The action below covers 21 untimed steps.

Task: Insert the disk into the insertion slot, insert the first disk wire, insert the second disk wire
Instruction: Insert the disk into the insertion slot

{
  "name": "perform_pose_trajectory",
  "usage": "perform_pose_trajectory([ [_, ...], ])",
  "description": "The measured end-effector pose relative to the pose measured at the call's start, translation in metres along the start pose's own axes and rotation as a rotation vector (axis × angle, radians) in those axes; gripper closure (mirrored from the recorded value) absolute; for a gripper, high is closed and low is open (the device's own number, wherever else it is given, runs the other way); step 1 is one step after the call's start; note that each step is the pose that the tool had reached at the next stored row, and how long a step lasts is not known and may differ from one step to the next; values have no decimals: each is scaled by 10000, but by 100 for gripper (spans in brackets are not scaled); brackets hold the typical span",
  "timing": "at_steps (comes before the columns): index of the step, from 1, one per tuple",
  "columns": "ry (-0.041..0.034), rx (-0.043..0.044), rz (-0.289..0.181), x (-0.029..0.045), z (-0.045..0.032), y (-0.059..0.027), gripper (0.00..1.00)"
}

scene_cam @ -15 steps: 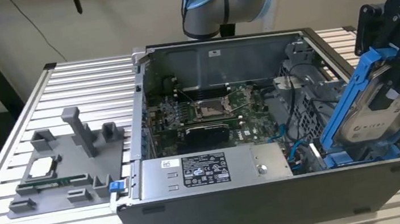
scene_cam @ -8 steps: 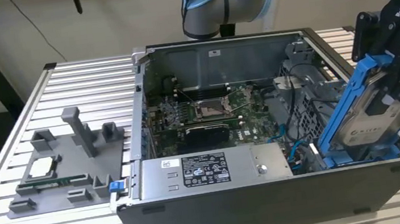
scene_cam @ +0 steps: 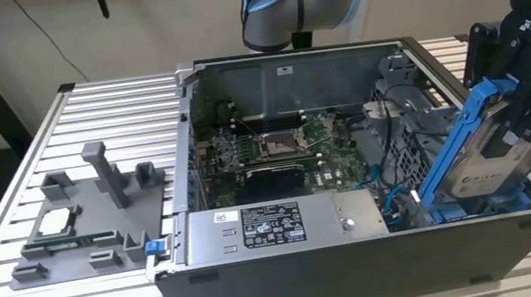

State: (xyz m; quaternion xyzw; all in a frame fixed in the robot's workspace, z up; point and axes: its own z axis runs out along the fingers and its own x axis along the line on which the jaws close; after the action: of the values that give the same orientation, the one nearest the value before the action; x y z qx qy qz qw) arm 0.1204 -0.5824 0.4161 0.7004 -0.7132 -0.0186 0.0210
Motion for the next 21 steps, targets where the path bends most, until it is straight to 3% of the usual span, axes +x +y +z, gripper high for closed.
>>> perform_pose_trajectory([
  [5,-9,-2,0,0,17,-1,100],
  [9,-45,10,-1,1,-70,5,100],
  [11,-102,128,-5,1,-77,4,100],
  [14,-228,543,-12,0,-79,7,100],
  [15,-259,630,-13,-1,-78,11,100],
  [17,-270,704,-14,-6,-76,42,100],
  [21,-271,705,-14,-5,-67,72,100],
])
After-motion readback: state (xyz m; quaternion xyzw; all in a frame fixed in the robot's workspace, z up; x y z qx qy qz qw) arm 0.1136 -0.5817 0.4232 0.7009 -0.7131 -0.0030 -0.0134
